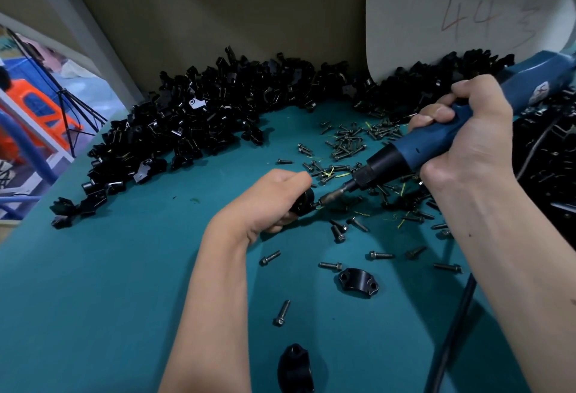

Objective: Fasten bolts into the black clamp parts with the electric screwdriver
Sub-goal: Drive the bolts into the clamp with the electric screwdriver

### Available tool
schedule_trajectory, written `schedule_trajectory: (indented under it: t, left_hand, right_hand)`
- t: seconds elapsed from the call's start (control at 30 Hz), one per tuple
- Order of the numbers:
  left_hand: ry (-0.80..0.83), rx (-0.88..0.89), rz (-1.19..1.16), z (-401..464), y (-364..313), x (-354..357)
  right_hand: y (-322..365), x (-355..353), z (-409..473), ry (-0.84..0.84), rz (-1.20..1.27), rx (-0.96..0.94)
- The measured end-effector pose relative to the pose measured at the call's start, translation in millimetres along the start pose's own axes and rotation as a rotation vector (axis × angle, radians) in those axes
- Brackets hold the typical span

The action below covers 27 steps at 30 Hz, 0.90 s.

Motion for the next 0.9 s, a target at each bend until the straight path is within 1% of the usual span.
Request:
schedule_trajectory:
  t: [0.13,0.27,0.53,0.63,0.73,0.83,0.9]
  left_hand:
    - [0.009,-0.010,0.004,-1.7,0.2,-0.5]
    - [0.056,0.017,0.012,-4.8,-4.1,1.1]
    - [0.179,0.092,-0.215,-12.5,-5.6,-2.2]
    - [0.122,0.100,-0.236,-11.8,-4.1,-5.6]
    - [0.012,0.069,-0.248,-10.7,2.6,-15.0]
    - [-0.105,0.040,-0.361,-8.7,7.0,-23.9]
    - [-0.142,0.020,-0.408,-7.0,7.5,-25.0]
  right_hand:
    - [-0.5,2.2,-1.6,0.018,0.000,0.000]
    - [2.0,4.7,-2.9,0.040,-0.020,-0.035]
    - [8.6,4.1,-2.3,0.041,-0.013,-0.031]
    - [10.3,3.8,-2.8,0.049,0.000,-0.030]
    - [15.7,-0.3,2.8,0.032,0.027,-0.004]
    - [21.5,-7.0,9.2,0.046,0.132,0.019]
    - [22.3,-11.4,11.8,0.051,0.185,0.030]
Point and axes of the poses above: each hand's wrist, its own z-axis towards the middle knuckle, its own x-axis out of the palm, y = z × x, the point moved 4 cm from there along z, towards the middle knuckle, and after that the axes turned 9 degrees about x, right-handed, at the moved point
